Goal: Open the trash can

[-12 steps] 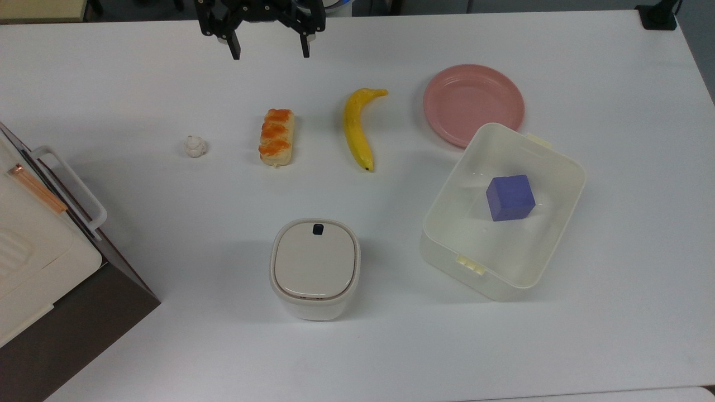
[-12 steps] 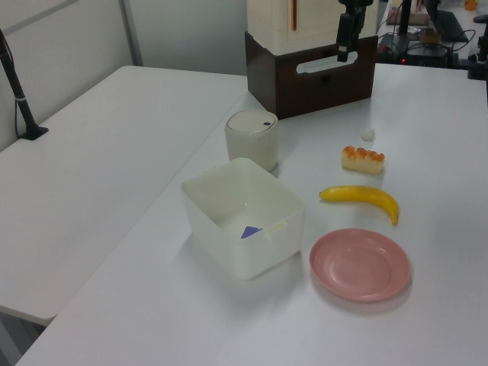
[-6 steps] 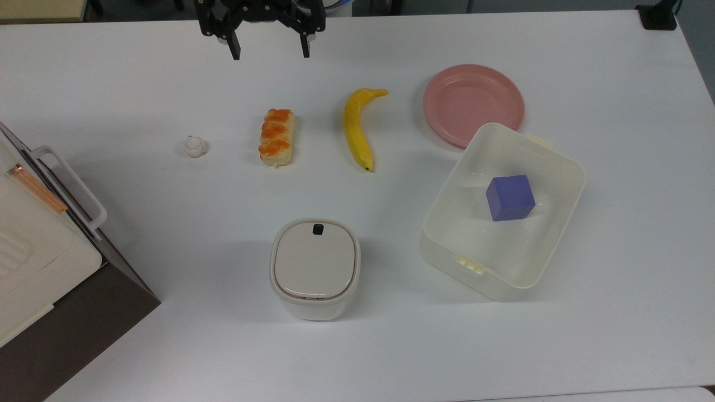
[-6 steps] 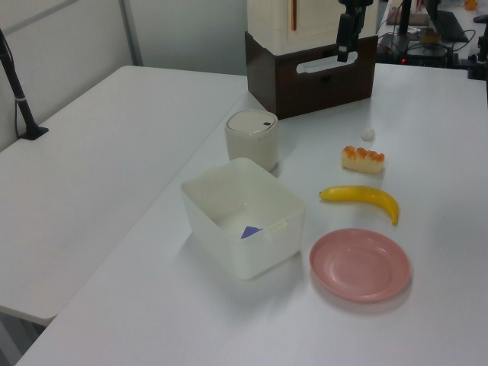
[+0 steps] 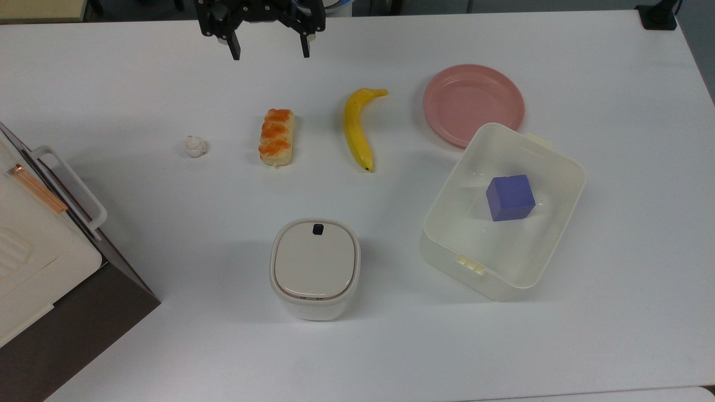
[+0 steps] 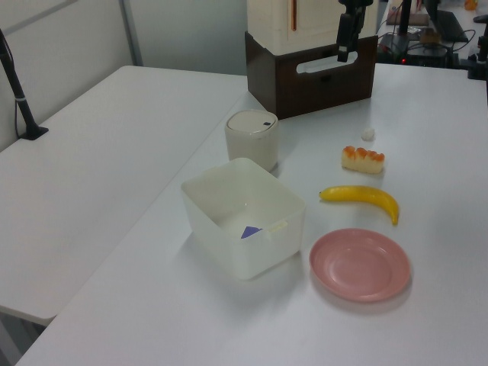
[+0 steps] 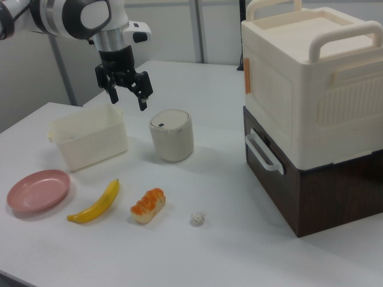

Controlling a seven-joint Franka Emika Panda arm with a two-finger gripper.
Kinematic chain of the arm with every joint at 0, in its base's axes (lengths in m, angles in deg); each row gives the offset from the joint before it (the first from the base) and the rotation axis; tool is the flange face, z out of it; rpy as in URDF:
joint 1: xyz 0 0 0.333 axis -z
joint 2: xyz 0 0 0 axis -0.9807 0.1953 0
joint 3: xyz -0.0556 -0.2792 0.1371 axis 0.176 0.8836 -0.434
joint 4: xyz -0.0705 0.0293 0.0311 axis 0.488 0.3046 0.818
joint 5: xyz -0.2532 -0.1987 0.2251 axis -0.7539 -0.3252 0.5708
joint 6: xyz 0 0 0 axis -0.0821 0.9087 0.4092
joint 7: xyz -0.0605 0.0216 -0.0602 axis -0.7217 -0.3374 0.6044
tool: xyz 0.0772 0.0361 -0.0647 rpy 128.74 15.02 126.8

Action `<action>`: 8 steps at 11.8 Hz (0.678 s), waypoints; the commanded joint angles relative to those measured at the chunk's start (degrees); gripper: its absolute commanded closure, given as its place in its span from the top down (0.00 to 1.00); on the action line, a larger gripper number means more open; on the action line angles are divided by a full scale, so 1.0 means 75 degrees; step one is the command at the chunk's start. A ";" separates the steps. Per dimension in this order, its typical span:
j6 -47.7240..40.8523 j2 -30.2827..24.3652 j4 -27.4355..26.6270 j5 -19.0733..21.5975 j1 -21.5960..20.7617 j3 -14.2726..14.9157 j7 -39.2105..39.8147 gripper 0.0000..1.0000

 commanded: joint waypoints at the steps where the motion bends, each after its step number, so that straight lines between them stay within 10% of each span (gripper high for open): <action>1: 0.0047 0.0004 0.0021 -0.0097 -0.0206 0.0166 0.0100 1.00; 8: 0.0047 0.0027 -0.0050 -0.0097 -0.0206 0.0166 0.0229 0.96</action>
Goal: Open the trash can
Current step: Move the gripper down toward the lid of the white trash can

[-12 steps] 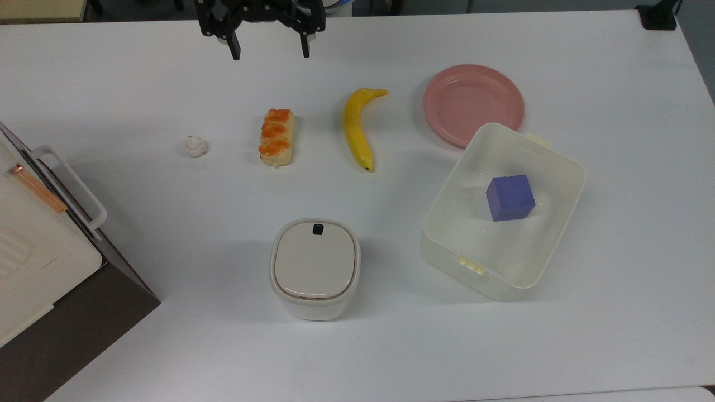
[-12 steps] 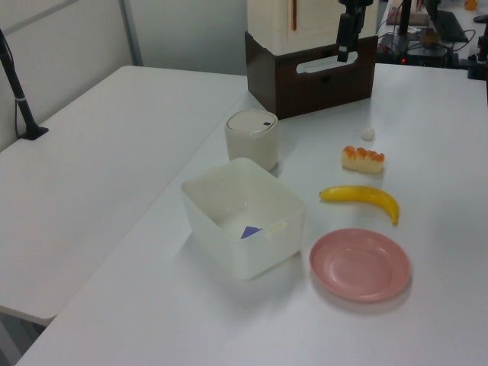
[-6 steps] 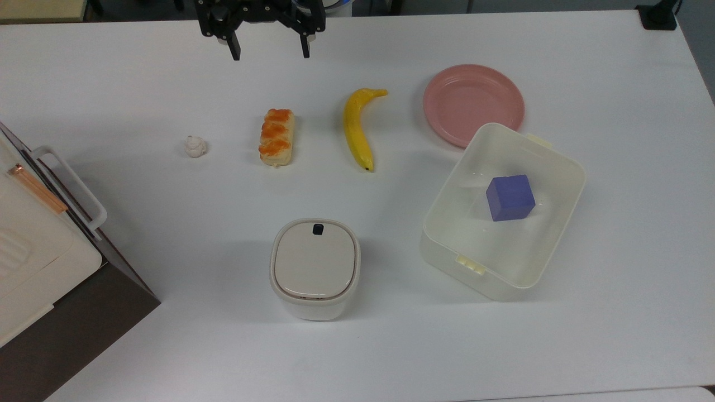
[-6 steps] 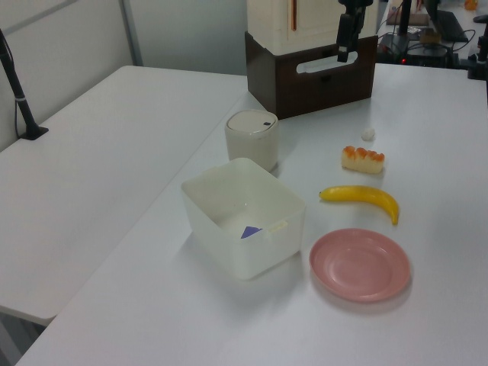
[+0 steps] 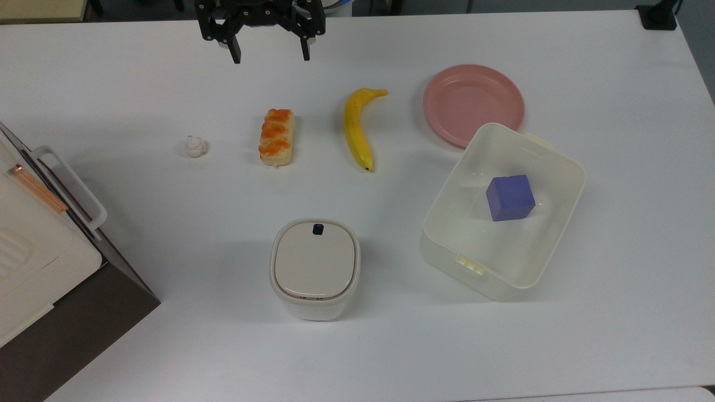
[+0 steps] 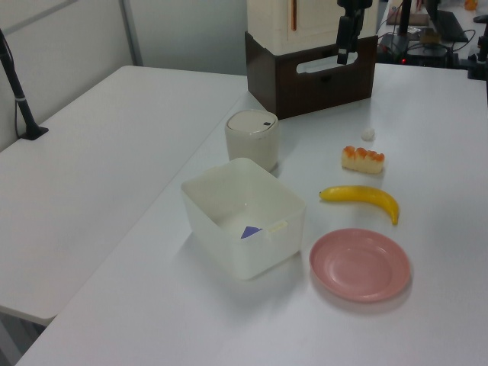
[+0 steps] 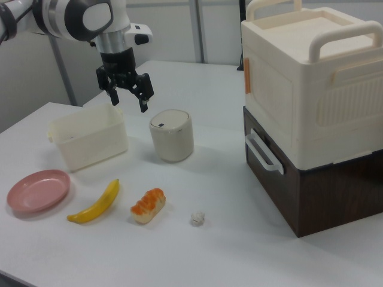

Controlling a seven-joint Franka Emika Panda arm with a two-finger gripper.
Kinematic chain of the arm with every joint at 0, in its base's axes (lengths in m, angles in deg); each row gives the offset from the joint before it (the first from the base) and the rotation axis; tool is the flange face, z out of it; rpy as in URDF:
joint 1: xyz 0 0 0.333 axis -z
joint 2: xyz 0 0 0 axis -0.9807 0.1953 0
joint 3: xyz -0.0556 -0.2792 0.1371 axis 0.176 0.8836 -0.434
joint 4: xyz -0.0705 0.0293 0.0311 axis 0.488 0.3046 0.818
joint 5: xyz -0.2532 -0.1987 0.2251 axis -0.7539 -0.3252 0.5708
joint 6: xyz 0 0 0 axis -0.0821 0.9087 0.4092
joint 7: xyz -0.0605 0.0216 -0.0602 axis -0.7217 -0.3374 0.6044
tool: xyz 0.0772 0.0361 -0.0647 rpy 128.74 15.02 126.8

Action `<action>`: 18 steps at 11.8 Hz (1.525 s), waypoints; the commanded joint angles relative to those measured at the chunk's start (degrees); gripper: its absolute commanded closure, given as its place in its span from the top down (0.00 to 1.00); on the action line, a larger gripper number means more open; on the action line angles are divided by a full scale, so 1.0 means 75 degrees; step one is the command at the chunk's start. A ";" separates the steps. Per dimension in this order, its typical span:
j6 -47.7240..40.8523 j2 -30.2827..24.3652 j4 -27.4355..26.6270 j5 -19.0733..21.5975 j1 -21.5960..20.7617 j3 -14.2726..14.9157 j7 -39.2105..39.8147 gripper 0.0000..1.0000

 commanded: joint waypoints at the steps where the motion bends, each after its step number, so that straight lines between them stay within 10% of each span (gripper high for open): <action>1: 0.0058 -0.0031 -0.0060 -0.0097 -0.0195 0.0166 0.0188 0.86; 7: 0.0023 0.0086 -0.0049 -0.0097 -0.0194 0.0189 0.0481 0.02; 18: 0.1265 0.2381 0.1273 -0.0448 -0.0206 0.0201 0.0656 0.00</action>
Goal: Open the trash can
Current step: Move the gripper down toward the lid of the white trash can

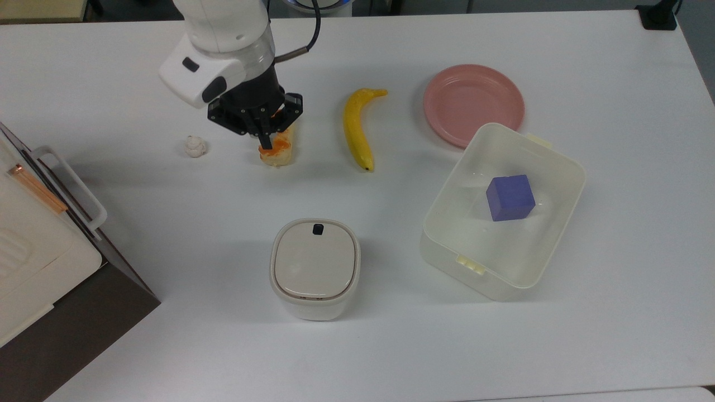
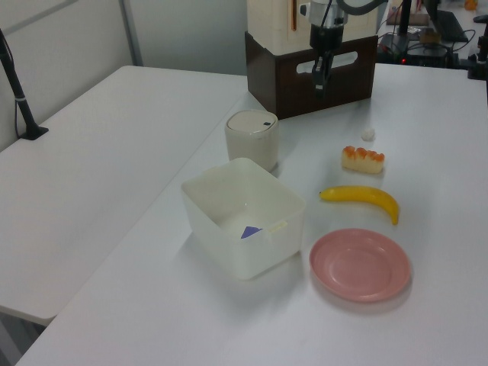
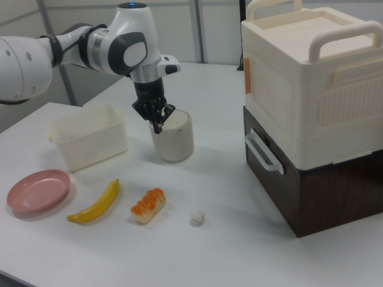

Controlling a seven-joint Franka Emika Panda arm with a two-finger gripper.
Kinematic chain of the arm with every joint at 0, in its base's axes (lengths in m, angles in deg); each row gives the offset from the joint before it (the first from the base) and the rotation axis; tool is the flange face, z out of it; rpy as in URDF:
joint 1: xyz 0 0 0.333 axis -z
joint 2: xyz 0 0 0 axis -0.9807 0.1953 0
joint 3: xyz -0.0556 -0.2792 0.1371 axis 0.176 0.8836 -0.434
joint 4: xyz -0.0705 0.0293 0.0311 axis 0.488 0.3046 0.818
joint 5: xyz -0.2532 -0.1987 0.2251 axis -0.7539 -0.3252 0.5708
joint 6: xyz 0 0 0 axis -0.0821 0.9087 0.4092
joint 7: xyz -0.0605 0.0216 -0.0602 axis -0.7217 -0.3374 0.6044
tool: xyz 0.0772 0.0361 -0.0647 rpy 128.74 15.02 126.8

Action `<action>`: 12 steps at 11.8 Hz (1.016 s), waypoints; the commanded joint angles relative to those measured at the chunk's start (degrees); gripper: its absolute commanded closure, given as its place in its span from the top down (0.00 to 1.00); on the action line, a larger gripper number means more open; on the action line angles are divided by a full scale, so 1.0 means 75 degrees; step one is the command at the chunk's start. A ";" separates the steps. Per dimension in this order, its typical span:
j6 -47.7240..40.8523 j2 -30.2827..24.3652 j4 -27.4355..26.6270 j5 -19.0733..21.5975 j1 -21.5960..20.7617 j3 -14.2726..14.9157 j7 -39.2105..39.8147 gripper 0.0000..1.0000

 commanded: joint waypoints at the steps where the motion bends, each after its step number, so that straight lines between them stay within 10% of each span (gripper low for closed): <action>1: 0.0010 0.0839 0.0989 -0.0139 -0.0217 0.0163 0.0284 0.00; 12: 0.1345 0.2024 0.2010 -0.0139 -0.0650 0.0186 0.0437 0.00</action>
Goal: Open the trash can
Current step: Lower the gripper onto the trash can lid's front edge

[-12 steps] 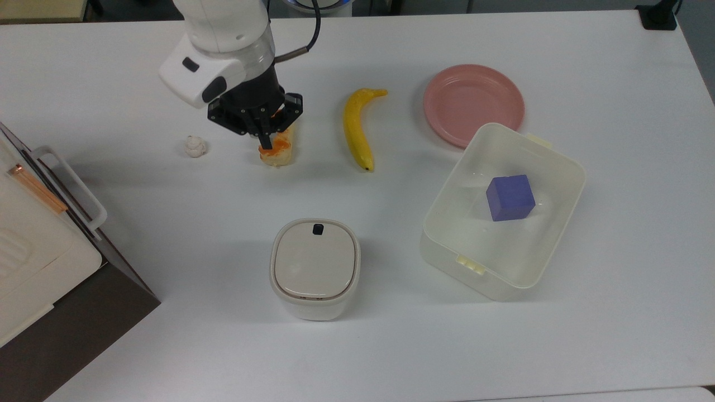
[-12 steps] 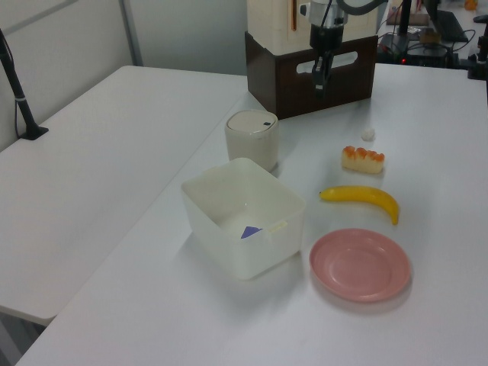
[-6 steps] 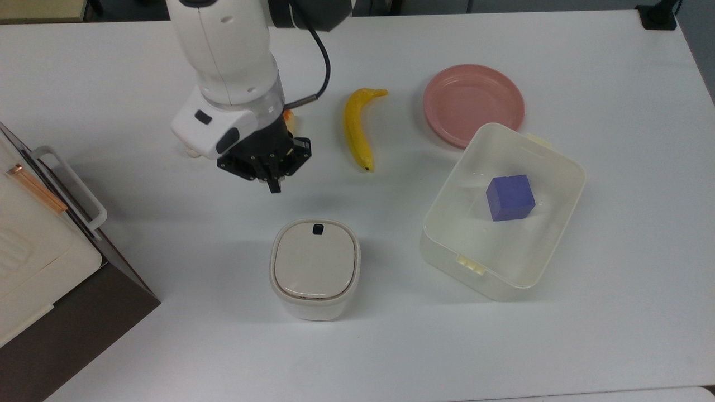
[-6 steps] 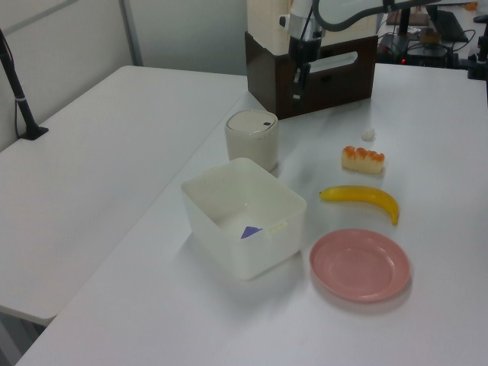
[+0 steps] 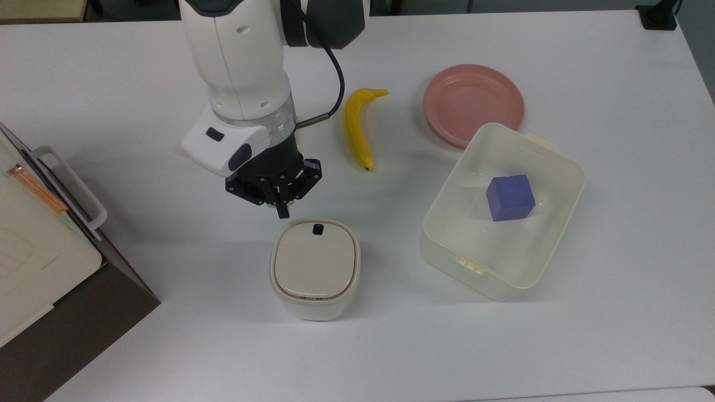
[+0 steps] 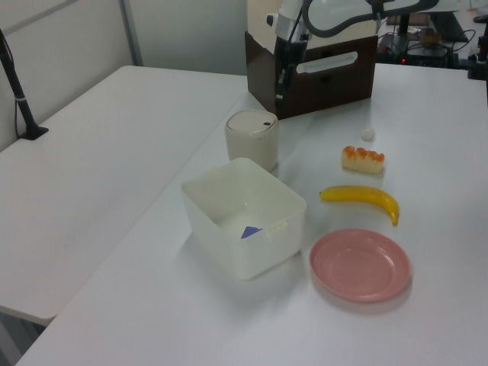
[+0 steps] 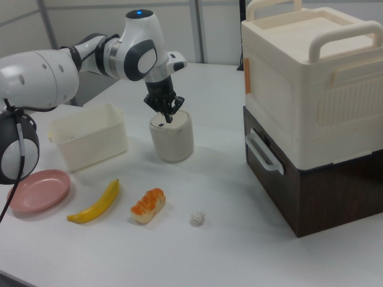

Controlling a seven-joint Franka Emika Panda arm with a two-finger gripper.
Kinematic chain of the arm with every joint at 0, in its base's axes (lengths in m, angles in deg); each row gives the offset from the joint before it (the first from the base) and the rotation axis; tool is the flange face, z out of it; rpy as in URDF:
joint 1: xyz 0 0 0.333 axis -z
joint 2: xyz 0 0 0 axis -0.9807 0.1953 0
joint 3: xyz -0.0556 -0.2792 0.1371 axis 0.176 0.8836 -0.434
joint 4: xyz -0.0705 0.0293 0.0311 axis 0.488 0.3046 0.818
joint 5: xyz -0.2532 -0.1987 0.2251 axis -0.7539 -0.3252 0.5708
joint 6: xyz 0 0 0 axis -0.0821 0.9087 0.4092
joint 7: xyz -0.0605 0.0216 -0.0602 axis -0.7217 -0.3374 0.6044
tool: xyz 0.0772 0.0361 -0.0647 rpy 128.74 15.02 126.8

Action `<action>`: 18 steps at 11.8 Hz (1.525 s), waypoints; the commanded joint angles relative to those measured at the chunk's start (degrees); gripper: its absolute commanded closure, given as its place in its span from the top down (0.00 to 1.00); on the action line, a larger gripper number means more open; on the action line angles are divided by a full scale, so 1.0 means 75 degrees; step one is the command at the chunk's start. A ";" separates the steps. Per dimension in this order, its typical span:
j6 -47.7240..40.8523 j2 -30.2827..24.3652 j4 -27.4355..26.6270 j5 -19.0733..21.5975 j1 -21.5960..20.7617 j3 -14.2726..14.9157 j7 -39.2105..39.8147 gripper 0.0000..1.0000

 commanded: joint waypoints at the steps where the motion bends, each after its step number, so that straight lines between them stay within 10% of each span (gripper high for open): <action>1: 0.0425 0.0336 0.0121 -0.0073 -0.0197 0.0144 0.0140 0.00; 12: 0.1070 0.0876 -0.0171 -0.0272 -0.0396 0.0133 0.0187 0.00; 18: 0.0532 -0.0340 -0.0195 0.0019 -0.0349 0.0109 0.0129 0.03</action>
